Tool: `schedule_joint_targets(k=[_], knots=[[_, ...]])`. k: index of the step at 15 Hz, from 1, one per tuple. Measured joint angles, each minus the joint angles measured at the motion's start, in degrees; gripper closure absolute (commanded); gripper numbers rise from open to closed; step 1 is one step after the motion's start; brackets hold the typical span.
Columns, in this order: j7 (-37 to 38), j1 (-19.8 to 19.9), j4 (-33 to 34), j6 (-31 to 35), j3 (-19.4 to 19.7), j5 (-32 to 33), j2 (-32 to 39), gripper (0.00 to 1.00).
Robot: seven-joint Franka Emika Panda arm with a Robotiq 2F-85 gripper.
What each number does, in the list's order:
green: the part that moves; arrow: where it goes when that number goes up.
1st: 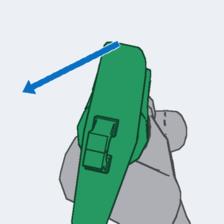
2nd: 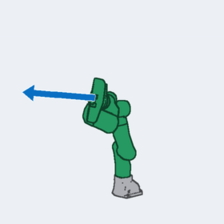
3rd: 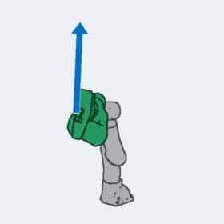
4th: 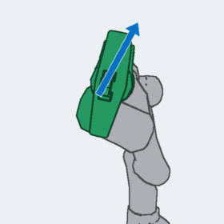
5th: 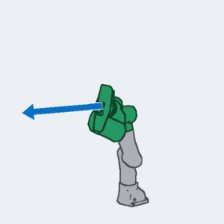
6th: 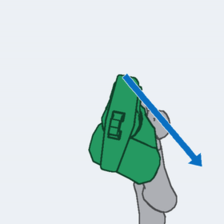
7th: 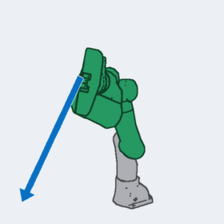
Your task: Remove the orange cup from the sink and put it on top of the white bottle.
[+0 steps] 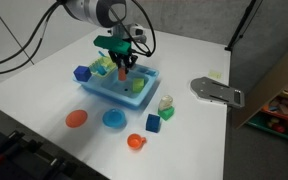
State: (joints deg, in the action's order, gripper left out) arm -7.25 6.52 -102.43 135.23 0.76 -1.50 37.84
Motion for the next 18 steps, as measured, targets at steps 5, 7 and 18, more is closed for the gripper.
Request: schedule_joint_targets(k=[5,7,18], knots=[[0.0,0.22,-4.46,-1.78,0.95,0.0,-5.99,0.87],[0.0,0.65,-5.79,-1.84,2.08,0.0,-7.87,0.87],[0.1,6.5,-5.02,-1.86,7.81,0.0,-9.06,0.87]])
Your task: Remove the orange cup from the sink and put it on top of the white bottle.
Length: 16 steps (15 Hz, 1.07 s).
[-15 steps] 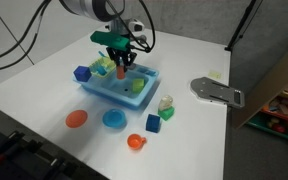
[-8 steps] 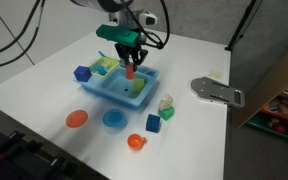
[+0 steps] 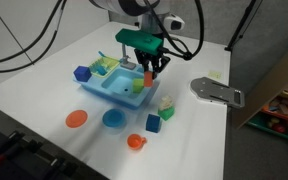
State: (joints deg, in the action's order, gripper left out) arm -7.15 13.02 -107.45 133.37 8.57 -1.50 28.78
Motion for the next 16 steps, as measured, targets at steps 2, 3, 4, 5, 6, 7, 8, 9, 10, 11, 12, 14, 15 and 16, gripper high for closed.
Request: schedule_joint_targets(k=[2,3,4,5,6,7,8,9,10,11,12,14,15,16], knots=[[0.19,0.81,0.97,0.0,0.89,0.0,0.55,0.87],[0.26,1.22,1.52,0.0,1.25,0.0,0.95,0.87],[0.28,1.76,2.21,0.0,1.51,0.0,1.48,0.87],[0.28,2.26,2.82,0.02,1.64,0.0,1.99,0.87],[0.29,2.77,3.5,0.02,1.72,0.0,2.55,0.87],[0.31,3.26,4.22,0.02,1.74,-0.02,3.2,0.87],[0.34,3.68,4.96,0.02,1.76,-0.03,3.84,0.87],[0.38,4.04,5.68,0.02,1.77,-0.04,4.5,0.87],[0.42,4.36,6.36,0.03,1.78,-0.06,5.14,0.87],[0.42,4.64,7.02,0.03,1.77,-0.18,5.74,0.87],[0.42,4.9,7.55,0.06,1.76,-0.45,6.29,0.87],[0.41,5.33,8.64,0.1,1.72,-1.39,7.3,0.87],[0.41,5.52,9.06,0.12,1.64,-1.8,7.74,0.87],[0.41,5.67,9.49,0.12,1.56,-2.2,8.15,0.87]])
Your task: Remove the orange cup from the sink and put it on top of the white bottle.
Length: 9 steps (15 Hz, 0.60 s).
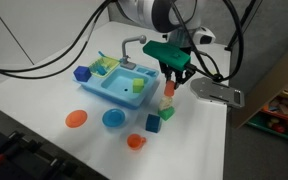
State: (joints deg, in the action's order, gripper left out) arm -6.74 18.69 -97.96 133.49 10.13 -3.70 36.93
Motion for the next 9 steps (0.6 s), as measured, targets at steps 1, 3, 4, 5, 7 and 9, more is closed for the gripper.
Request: schedule_joint_targets(k=[1,3,4,5,7,9], knots=[[0.0,0.11,0.42,0.0,-0.08,-0.36,0.41,0.87],[-0.05,0.39,1.02,0.0,-0.37,-1.26,1.15,0.87],[-0.06,0.54,1.24,0.0,-0.54,-1.61,1.42,0.87],[-0.07,0.71,1.46,0.0,-0.72,-1.85,1.67,0.87],[-0.12,1.0,1.84,0.0,-1.04,-2.3,2.06,0.87],[-0.16,1.09,1.96,0.0,-1.14,-2.5,2.17,0.87]])
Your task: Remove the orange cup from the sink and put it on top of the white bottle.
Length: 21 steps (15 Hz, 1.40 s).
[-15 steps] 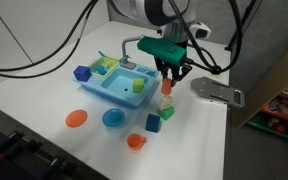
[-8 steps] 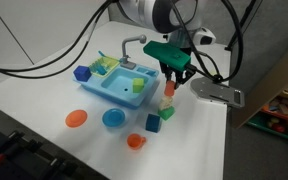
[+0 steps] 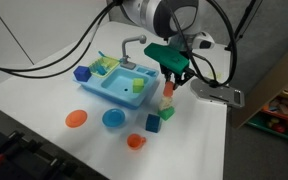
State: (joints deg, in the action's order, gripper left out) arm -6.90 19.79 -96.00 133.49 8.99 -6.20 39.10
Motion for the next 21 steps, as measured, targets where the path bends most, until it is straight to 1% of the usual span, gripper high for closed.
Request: schedule_joint_targets(k=[9,10,11,12,14,16,17,21], knots=[[-0.15,0.54,0.07,0.0,-0.29,-0.74,0.71,0.87],[-0.15,0.54,0.08,0.0,-0.29,-0.75,0.85,0.73],[-0.16,0.54,0.08,0.0,-0.3,-0.76,1.01,0.38],[-0.16,0.54,0.08,0.0,-0.3,-0.76,1.17,0.37],[-0.16,0.55,0.08,0.0,-0.33,-0.76,1.38,0.23],[-0.17,0.55,0.08,0.0,-0.4,-0.77,1.44,0.06],[-0.17,0.55,0.09,0.0,-0.44,-0.77,1.44,0.01],[-0.23,0.54,0.1,-0.12,-0.71,-0.77,1.38,0.0]])
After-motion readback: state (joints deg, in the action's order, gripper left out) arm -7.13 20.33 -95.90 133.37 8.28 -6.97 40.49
